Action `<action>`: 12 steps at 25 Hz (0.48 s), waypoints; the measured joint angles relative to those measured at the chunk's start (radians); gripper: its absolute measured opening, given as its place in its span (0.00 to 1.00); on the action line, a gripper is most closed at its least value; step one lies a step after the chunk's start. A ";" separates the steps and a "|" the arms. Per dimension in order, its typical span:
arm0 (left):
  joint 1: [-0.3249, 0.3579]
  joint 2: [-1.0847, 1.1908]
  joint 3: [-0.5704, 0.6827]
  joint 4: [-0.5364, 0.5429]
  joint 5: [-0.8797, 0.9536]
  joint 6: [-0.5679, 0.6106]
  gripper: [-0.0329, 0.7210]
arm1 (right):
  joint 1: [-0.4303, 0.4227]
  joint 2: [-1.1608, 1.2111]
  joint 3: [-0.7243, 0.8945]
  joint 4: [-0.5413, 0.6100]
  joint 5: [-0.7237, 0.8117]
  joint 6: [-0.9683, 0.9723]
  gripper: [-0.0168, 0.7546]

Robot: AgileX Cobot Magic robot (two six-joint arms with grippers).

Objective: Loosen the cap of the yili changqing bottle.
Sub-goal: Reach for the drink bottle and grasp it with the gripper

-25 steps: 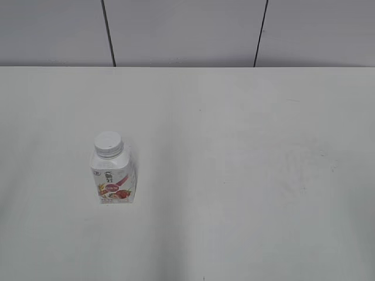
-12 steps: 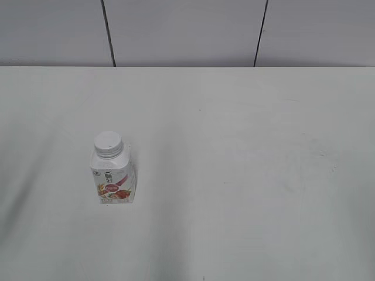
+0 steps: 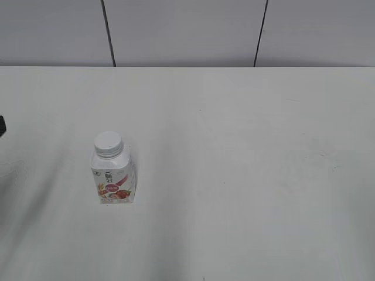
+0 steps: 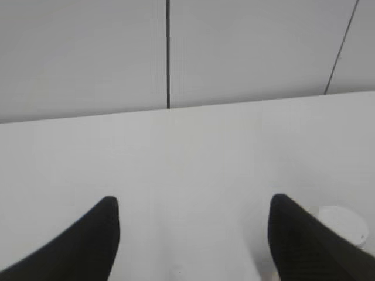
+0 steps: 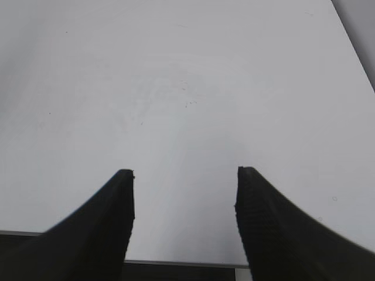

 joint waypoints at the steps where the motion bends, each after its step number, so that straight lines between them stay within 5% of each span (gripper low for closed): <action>1: -0.001 0.030 0.015 0.011 -0.035 -0.003 0.69 | 0.000 0.000 0.000 0.000 0.000 0.000 0.60; 5: -0.001 0.150 0.034 0.128 -0.112 -0.025 0.68 | 0.000 0.000 0.000 0.000 0.000 0.000 0.60; 12: -0.001 0.331 0.036 0.390 -0.277 -0.265 0.67 | 0.000 0.000 0.000 0.000 0.000 0.000 0.60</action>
